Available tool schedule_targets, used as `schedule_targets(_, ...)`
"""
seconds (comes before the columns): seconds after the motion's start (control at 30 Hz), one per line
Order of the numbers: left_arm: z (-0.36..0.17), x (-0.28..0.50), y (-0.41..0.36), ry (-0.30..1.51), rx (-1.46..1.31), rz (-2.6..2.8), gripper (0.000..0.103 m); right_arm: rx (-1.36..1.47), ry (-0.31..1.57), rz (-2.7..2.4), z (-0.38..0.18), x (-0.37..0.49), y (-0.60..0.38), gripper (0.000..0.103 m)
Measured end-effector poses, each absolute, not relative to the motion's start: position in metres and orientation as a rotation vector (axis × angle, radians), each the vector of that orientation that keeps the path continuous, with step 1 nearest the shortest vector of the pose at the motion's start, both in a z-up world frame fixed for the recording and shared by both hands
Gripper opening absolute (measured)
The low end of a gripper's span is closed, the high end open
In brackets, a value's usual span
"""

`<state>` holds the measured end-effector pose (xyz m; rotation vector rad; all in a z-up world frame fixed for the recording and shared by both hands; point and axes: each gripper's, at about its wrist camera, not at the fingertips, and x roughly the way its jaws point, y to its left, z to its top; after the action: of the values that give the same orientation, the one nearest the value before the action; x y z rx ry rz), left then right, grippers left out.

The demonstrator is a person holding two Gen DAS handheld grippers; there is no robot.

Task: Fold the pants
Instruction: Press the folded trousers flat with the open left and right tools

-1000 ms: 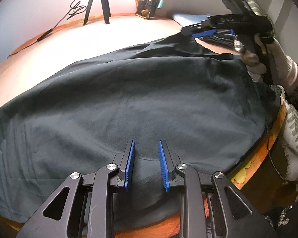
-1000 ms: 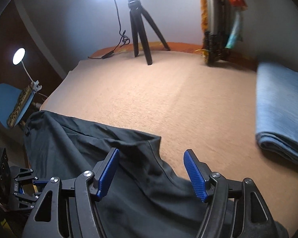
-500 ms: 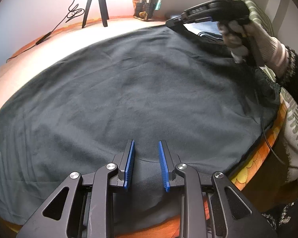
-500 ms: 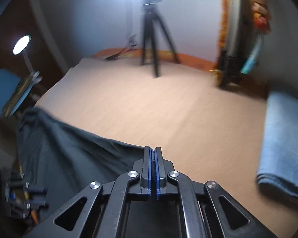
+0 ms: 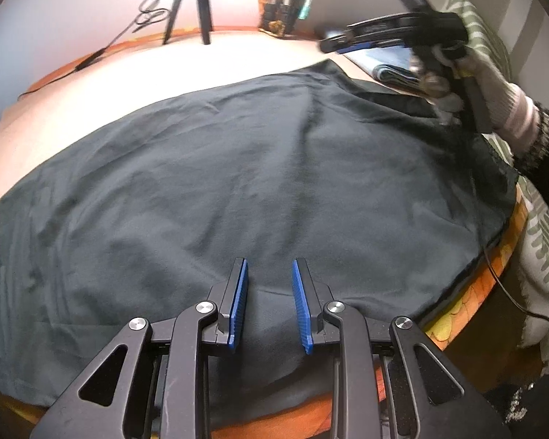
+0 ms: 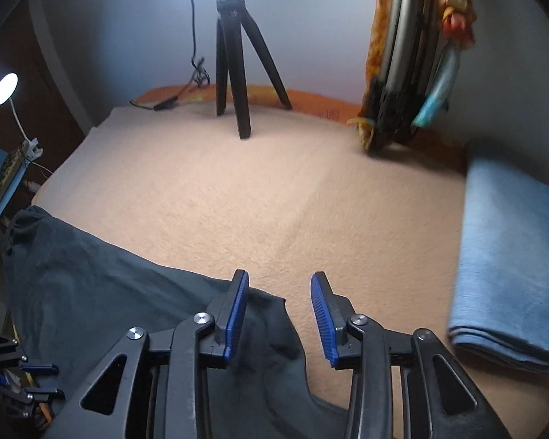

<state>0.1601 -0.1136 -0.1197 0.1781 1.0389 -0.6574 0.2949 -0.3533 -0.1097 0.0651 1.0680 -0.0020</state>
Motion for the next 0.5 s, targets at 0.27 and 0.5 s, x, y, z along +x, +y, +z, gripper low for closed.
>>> schedule_targets(0.27,-0.089,0.161,-0.081,0.933,0.130,-0.527,0.023,0.094,0.994,0.026,-0.068,0.261,-0.321,0.059)
schedule_targets(0.5,-0.056,0.149,-0.053,0.779,0.145,-0.436,0.040,0.104,0.944,0.090,-0.027,0.244,-0.270,0.062)
